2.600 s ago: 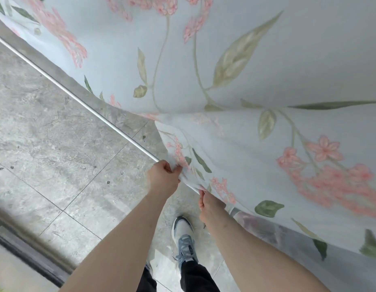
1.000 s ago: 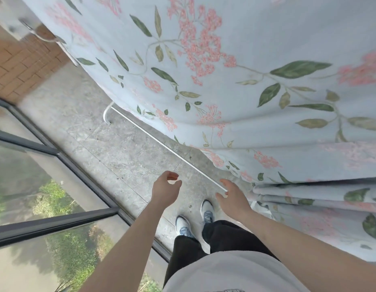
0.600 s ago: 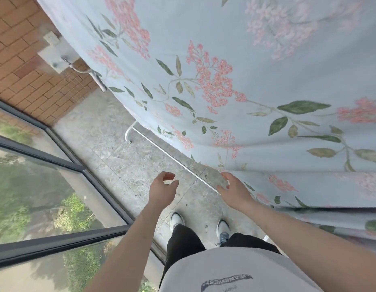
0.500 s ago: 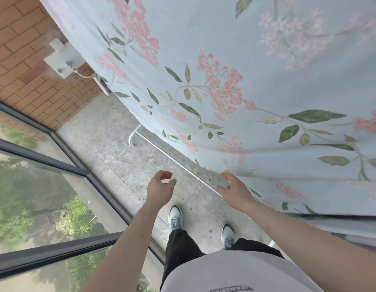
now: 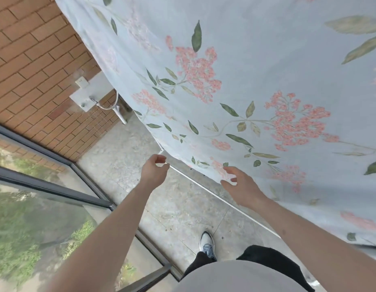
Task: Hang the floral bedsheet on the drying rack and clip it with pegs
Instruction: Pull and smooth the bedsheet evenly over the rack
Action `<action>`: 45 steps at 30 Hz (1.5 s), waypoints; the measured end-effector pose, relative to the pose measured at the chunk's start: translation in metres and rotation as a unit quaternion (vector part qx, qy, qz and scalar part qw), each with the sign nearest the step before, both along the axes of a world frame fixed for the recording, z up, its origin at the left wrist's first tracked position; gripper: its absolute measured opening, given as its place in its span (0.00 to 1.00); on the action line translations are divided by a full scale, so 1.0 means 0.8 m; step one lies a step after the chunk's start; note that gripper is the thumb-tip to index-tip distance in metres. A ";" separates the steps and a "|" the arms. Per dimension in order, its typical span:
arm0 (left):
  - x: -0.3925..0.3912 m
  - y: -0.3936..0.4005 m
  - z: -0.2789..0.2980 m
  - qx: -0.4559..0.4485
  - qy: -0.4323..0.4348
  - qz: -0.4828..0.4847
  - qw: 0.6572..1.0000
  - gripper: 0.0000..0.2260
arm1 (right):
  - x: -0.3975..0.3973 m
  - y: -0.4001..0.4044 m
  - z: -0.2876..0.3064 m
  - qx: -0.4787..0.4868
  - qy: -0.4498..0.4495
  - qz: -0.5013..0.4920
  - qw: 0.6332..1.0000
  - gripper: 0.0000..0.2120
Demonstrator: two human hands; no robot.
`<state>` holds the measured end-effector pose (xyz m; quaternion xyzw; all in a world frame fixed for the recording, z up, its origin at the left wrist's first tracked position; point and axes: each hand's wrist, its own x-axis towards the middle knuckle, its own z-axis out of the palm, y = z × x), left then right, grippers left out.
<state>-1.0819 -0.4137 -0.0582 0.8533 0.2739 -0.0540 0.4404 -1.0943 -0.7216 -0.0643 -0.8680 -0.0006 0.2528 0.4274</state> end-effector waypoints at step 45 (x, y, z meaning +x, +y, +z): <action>0.426 0.341 0.480 0.298 -0.277 0.000 0.913 0.23 | 0.250 0.269 0.351 0.020 -0.382 0.020 0.924 0.21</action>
